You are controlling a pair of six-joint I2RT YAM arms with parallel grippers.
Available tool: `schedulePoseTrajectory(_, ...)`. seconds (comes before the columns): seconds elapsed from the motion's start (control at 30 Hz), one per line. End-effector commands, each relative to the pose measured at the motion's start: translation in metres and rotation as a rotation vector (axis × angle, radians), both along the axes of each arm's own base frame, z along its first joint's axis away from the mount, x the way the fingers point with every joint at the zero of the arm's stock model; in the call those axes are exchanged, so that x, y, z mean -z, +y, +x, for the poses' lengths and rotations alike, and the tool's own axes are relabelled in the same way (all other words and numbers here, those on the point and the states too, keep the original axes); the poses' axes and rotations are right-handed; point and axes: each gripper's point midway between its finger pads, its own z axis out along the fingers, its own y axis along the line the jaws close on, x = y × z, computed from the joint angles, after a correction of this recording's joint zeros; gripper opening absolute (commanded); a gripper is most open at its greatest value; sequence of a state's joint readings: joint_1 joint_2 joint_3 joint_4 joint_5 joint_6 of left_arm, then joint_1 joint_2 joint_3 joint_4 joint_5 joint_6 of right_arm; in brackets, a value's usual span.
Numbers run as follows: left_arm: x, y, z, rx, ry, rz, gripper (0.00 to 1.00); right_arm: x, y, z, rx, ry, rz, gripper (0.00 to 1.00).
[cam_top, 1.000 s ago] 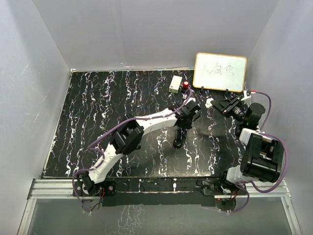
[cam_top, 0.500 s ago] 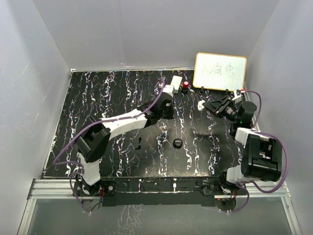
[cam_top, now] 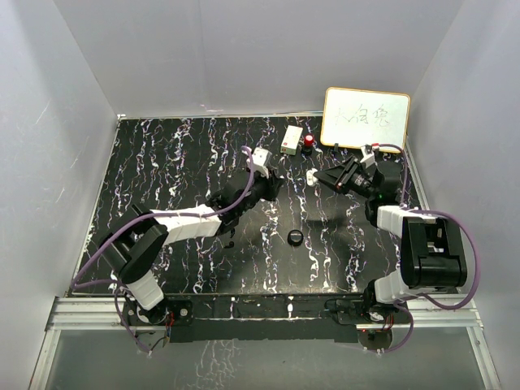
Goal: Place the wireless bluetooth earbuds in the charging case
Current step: Place the earbud in the charging case.
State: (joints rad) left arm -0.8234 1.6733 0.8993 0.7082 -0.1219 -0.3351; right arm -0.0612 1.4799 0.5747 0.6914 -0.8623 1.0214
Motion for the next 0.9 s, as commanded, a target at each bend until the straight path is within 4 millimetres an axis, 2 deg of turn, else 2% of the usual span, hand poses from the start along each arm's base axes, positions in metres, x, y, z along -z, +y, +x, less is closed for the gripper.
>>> schedulePoseTrajectory(0.0, -0.075, -0.002, -0.002, 0.058, -0.288, -0.122, 0.0, -0.019, 0.012, 0.011, -0.015, -0.046, 0.008, 0.0)
schedulePoseTrajectory(0.23, -0.086, -0.004, -0.01, 0.187, -0.44, -0.146, 0.0, -0.017, 0.034, 0.006, -0.061, -0.015, 0.023, 0.0)
schedulePoseTrajectory(0.47, -0.096, 0.01, -0.015, 0.35, -0.554, -0.266, 0.0, -0.021, 0.044, 0.001, -0.085, 0.002, 0.047, 0.0)
schedulePoseTrajectory(0.57, -0.095, 0.015, -0.019, 0.43, -0.619, -0.32, 0.0, -0.025, 0.047, -0.002, -0.092, 0.003, 0.061, 0.0)
schedulePoseTrajectory(0.67, -0.089, 0.016, -0.015, 0.488, -0.597, -0.375, 0.0, -0.027, 0.047, -0.003, -0.094, 0.008, 0.072, 0.0)
schedulePoseTrajectory(0.77, -0.079, 0.008, -0.019, 0.569, -0.601, -0.35, 0.0, -0.029, 0.049, -0.002, -0.096, 0.01, 0.089, 0.0)
schedulePoseTrajectory(0.87, -0.079, 0.004, -0.023, 0.619, -0.624, -0.336, 0.0, -0.029, 0.051, -0.003, -0.1, 0.017, 0.102, 0.0)
